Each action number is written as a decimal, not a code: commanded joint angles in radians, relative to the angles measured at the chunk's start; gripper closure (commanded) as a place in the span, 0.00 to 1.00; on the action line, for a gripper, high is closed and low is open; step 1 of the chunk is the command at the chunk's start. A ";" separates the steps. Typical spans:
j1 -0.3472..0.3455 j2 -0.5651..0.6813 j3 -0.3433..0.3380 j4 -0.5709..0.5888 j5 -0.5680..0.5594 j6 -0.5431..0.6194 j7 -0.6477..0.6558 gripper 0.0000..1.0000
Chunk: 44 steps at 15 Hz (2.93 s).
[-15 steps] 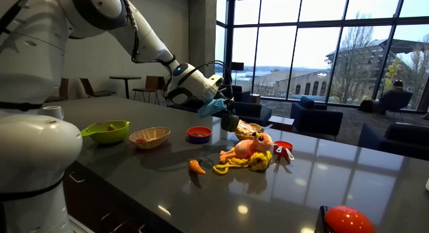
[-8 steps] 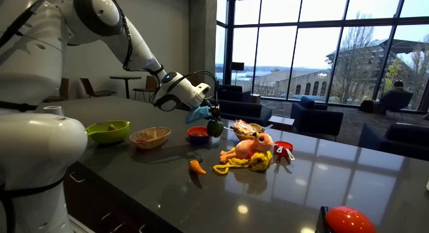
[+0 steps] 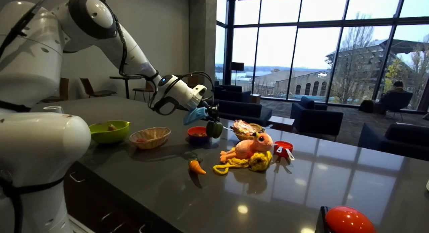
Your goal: Move the green pepper closer to the orange bowl
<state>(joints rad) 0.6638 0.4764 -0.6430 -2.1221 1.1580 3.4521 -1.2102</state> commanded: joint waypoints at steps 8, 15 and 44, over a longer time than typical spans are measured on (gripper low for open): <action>0.087 0.153 -0.138 -0.056 -0.041 0.006 0.205 0.96; 0.094 0.264 -0.202 0.000 -0.101 0.001 0.358 0.96; 0.265 0.370 -0.352 -0.052 -0.238 0.001 0.639 0.00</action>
<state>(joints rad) 0.8796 0.8511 -0.9557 -2.1182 0.9494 3.4535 -0.6146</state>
